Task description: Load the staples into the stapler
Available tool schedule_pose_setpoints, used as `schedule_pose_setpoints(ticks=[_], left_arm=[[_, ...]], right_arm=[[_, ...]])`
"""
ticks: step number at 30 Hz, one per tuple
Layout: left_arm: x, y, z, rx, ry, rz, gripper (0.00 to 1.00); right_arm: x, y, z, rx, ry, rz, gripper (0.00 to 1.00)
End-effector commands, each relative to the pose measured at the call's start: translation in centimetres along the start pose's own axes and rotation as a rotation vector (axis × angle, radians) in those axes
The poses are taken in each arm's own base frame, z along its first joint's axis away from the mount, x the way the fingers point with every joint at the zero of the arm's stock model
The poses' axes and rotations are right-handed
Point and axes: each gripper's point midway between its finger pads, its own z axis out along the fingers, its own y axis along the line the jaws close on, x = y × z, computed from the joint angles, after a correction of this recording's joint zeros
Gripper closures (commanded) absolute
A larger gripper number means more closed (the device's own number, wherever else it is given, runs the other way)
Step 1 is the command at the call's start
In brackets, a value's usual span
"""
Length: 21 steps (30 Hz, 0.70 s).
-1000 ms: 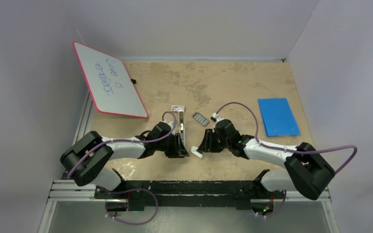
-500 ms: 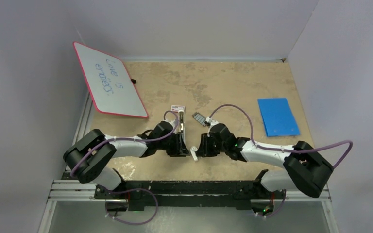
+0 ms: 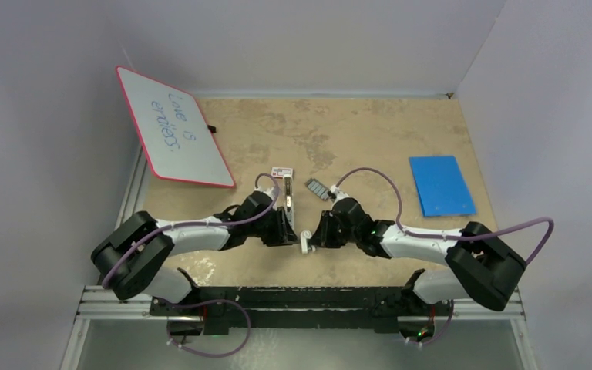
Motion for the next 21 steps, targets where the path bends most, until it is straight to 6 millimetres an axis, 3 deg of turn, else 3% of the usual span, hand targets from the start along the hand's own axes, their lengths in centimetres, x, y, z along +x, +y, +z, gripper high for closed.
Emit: schedule_pose_setpoints(ticks=[1, 12, 21], left_arm=[[-1.4, -1.5, -0.9, 0.029, -0.071, 0.026, 0.72], [-1.6, -1.8, -1.1, 0.034, -0.076, 0.030, 0.64], [-0.9, -3.0, -0.4, 0.099, -0.011, 0.066, 0.55]], right_arm=[[1.3, -0.5, 0.4, -0.028, 0.031, 0.109, 0.91], [1.7, -1.8, 0.6, -0.158, 0.025, 0.306, 0.89], [2.1, -4.8, 1.6, -0.101, 0.024, 0.388, 0.91]])
